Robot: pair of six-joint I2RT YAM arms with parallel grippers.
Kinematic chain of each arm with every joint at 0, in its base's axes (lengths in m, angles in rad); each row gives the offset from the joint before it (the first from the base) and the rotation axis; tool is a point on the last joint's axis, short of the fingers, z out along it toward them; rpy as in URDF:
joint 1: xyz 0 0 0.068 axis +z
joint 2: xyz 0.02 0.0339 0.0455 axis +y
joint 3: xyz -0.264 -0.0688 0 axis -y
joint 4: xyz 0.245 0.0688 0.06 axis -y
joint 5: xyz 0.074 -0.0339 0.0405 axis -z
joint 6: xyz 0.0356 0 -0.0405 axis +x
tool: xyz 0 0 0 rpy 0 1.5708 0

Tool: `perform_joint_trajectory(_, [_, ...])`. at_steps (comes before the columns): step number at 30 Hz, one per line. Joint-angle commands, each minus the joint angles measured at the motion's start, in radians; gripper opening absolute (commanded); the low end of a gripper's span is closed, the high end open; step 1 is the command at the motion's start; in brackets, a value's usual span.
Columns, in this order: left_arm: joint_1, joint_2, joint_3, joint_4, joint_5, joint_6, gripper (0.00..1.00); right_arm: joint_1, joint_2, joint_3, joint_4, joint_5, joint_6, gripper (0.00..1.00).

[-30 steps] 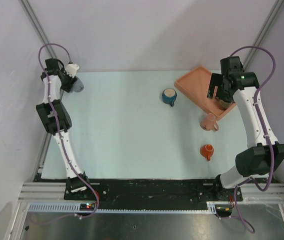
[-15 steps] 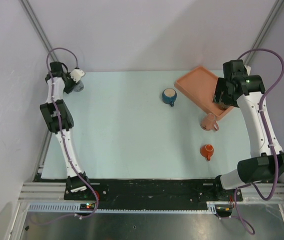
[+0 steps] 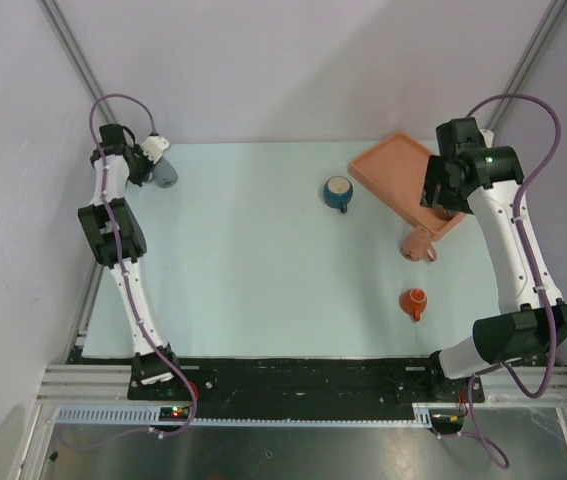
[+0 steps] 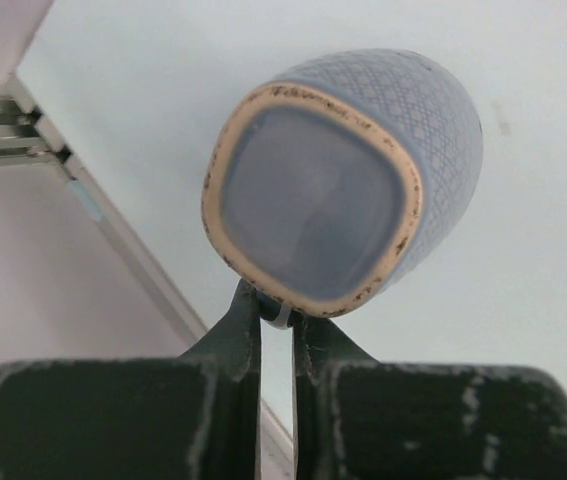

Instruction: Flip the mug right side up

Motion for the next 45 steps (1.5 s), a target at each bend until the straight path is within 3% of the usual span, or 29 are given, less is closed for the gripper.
perform_joint_trajectory(1, [-0.019, -0.172, -0.078, -0.004, 0.136, -0.147, 0.00, 0.069, 0.011, 0.068, 0.006, 0.020, 0.001, 0.99])
perform_joint_trajectory(6, [-0.079, -0.308, -0.216, -0.004, 0.176, -0.222, 0.00, 0.189, 0.018, 0.095, 0.126, -0.106, -0.022, 0.99])
perform_joint_trajectory(12, [-0.172, -0.385, -0.233, -0.005, 0.239, -0.373, 0.00, 0.316, 0.030, 0.012, 0.496, -0.492, 0.035, 1.00])
perform_joint_trajectory(18, [-0.275, -0.511, -0.228, -0.004, 0.302, -0.514, 0.00, 0.340, 0.125, -0.101, 0.971, -0.978, 0.259, 0.99])
perform_joint_trajectory(22, [-0.350, -0.607, -0.208, -0.004, 0.375, -0.610, 0.00, 0.329, 0.198, -0.120, 1.311, -1.146, 0.480, 0.99])
perform_joint_trajectory(32, [-0.457, -0.761, -0.172, -0.004, 0.521, -0.858, 0.00, 0.275, 0.384, -0.097, 1.977, -1.215, 0.998, 0.98])
perform_joint_trajectory(38, [-0.478, -0.778, -0.190, -0.006, 0.543, -0.869, 0.00, 0.280, 0.423, -0.042, 2.032, -1.211, 1.028, 0.92])
perform_joint_trajectory(43, [-0.485, -0.790, -0.240, -0.006, 0.537, -0.846, 0.00, 0.282, 0.443, -0.026, 2.090, -1.235, 1.064, 0.72])
perform_joint_trajectory(45, [-0.485, -0.788, -0.245, -0.006, 0.528, -0.833, 0.00, 0.286, 0.438, -0.035, 2.097, -1.245, 1.076, 0.69])
